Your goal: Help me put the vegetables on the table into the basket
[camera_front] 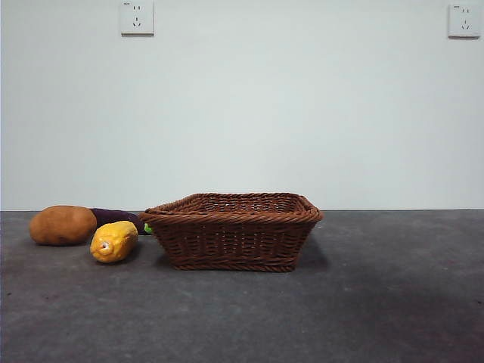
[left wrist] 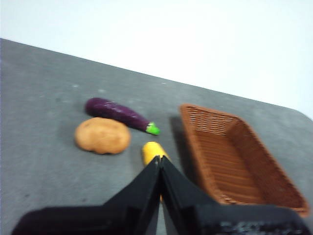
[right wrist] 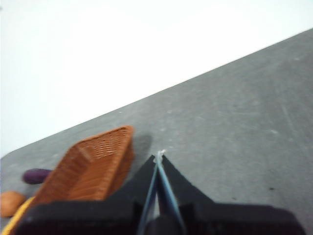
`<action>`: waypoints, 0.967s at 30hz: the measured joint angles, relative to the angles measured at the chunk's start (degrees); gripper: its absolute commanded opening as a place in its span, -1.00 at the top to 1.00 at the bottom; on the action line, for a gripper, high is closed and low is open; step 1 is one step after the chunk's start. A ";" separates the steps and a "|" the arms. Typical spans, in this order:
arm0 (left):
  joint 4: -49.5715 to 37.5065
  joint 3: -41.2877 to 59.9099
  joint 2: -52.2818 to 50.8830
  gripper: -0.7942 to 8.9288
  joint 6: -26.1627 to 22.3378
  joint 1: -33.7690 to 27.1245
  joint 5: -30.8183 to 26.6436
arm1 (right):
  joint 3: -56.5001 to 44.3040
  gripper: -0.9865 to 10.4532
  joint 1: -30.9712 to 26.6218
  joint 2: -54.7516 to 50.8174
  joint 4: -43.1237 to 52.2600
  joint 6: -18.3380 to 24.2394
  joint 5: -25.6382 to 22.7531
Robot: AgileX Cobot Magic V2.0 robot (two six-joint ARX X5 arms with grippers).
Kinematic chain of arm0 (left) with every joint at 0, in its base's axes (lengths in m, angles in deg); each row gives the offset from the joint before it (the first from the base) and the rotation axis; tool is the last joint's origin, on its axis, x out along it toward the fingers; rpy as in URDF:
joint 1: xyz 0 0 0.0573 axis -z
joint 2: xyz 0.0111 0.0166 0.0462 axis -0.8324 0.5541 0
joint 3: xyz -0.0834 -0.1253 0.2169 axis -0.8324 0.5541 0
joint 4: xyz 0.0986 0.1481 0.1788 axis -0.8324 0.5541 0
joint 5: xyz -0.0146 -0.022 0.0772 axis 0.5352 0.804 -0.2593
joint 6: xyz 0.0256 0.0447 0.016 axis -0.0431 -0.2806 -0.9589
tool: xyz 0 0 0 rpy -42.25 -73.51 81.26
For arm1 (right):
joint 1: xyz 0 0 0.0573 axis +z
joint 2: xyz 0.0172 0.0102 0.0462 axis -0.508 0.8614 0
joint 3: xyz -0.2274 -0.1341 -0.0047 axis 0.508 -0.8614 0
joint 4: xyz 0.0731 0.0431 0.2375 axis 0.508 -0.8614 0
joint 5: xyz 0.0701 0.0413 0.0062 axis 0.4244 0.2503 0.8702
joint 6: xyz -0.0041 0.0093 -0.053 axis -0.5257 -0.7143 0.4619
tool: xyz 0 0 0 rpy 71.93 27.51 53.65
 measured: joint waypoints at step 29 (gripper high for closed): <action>35.87 -47.04 26.62 0.84 -14.29 5.68 8.07 | 50.77 0.82 0.02 33.83 -46.31 21.18 12.90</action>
